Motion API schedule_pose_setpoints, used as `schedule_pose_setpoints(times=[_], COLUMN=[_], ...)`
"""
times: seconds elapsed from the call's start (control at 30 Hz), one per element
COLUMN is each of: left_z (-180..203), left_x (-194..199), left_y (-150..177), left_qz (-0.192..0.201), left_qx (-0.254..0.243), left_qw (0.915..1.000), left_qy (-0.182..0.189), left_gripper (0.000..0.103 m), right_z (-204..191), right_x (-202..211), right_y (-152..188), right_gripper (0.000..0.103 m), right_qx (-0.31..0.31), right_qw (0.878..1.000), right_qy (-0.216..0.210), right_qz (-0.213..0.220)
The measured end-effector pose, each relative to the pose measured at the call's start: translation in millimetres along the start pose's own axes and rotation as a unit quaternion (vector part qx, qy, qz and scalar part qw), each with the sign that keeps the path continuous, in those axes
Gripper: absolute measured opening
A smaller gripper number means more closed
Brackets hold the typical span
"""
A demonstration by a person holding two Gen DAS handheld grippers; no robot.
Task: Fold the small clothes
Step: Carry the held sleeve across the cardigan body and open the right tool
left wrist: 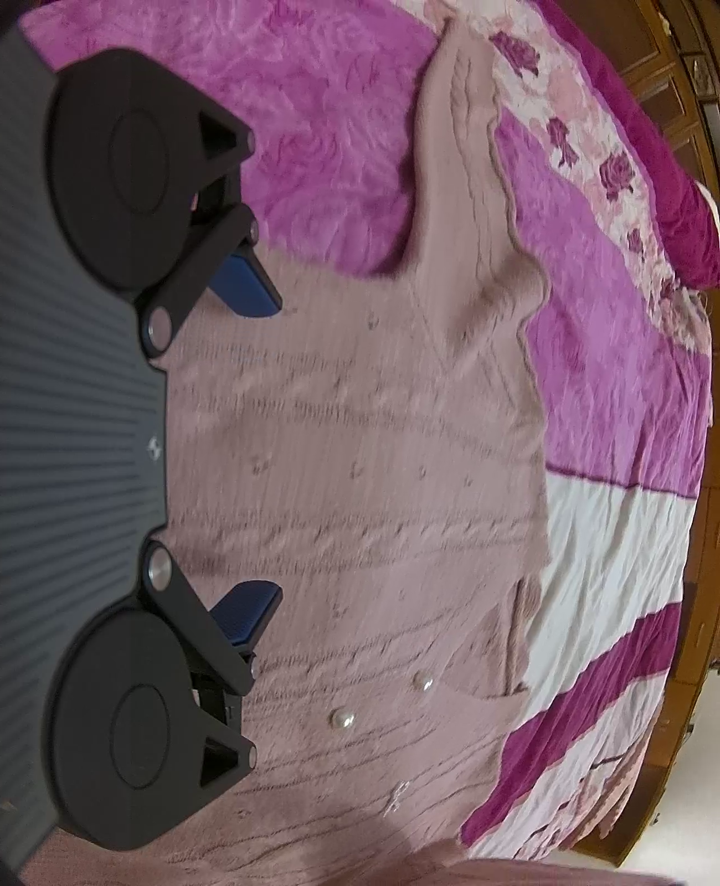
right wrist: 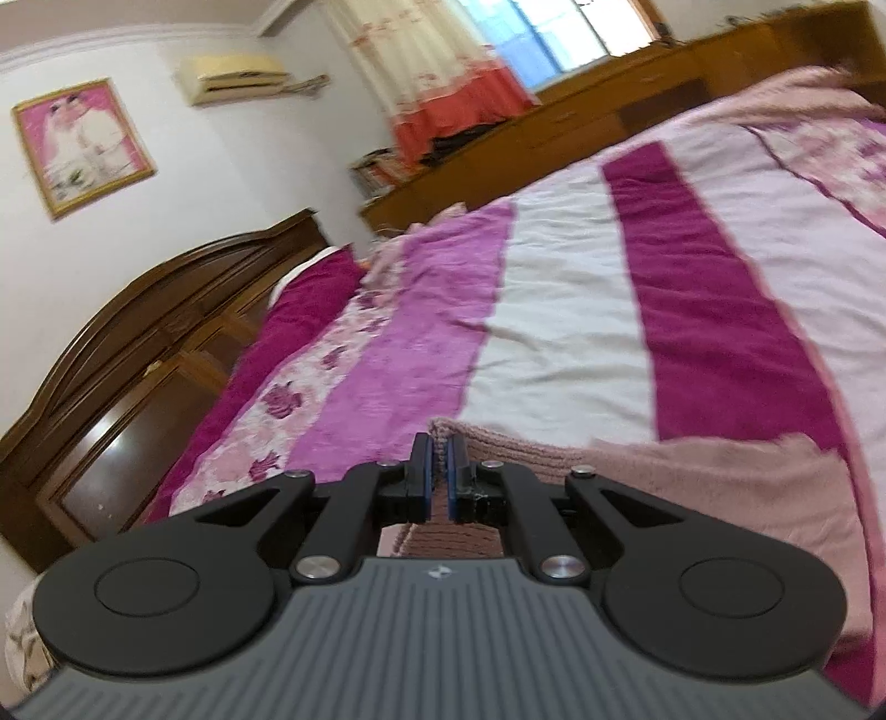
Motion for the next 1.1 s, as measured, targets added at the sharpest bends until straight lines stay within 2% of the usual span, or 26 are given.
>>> schedule_pose_setpoints(times=[0.2,0.47,0.67,0.93,1.1], left_z=[-25,-51,-60,-67,-71], left_x=[16,29,28,22,18], left_y=[-8,-11,-7,-6,-12], left_qz=[0.014,0.026,0.019,0.013,0.013], left_qx=[0.009,0.032,0.036,0.042,0.041], left_qw=[0.9997,0.9987,0.9985,0.9983,0.9981], left_qy=[-0.015,-0.031,-0.036,-0.040,-0.044], left_gripper=[0.103,0.103,0.103,0.103,0.103], right_z=[-56,-102,-120,-127,-129], right_x=[-21,-96,-156,-208,-235], right_y=[-5,32,74,107,131], right_gripper=[0.005,0.005,0.005,0.005,0.006], right_qx=[0.024,0.015,0.026,0.011,0.015], right_qw=[0.999,0.998,0.994,0.989,0.985], right_qy=[-0.025,-0.035,-0.028,-0.019,0.003], right_qz=[-0.010,-0.059,-0.101,-0.144,-0.173])
Point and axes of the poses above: each gripper's, at about its wrist camera, not at the fingertips, and x roughly against the way its jaws point, z to its right, y to its underside, the point moved 4 cm from there along -x, roughly the way its jaws point, and after that the axes turned 15 degrees about y, right-handed, at the moved point
